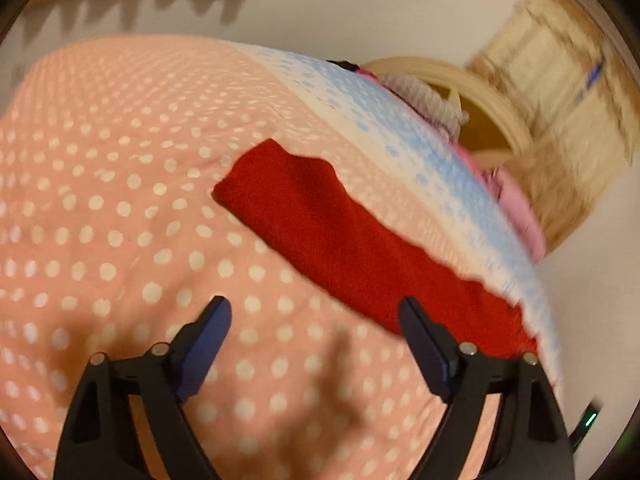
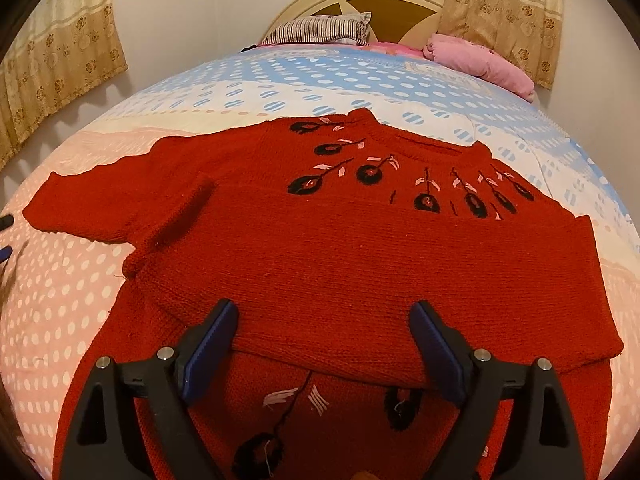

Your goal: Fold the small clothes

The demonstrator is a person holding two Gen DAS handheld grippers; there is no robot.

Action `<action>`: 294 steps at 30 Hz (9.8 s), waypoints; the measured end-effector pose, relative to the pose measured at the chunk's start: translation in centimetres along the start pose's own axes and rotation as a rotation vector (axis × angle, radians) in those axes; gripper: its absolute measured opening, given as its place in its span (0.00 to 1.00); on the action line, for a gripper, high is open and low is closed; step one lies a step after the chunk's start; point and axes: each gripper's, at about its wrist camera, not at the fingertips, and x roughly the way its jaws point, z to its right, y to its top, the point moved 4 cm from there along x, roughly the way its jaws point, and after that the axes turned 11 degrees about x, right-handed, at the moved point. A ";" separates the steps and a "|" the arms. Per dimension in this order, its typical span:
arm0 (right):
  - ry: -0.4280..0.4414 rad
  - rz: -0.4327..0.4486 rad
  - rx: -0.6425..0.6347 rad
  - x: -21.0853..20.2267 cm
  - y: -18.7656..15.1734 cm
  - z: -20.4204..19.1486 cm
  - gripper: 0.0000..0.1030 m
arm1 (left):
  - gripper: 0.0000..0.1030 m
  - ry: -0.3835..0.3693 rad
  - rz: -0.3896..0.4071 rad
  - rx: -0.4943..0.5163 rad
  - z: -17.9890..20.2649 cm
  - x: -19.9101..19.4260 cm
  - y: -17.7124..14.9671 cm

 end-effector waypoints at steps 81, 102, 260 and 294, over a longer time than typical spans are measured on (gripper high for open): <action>0.118 0.099 0.132 -13.3 -4.0 8.5 0.89 | 0.05 -0.384 0.199 0.275 27.0 -4.6 10.7; 0.152 0.053 0.227 -12.6 -8.6 12.1 0.89 | 0.05 -0.498 0.093 0.432 41.3 -1.9 3.4; -0.066 0.007 0.175 -4.3 3.9 13.9 0.49 | 1.00 -0.046 -0.222 0.639 25.0 9.5 -8.8; 0.045 0.018 0.354 -10.0 -3.2 17.8 0.55 | 1.00 -0.046 -0.164 0.740 23.8 2.6 -10.2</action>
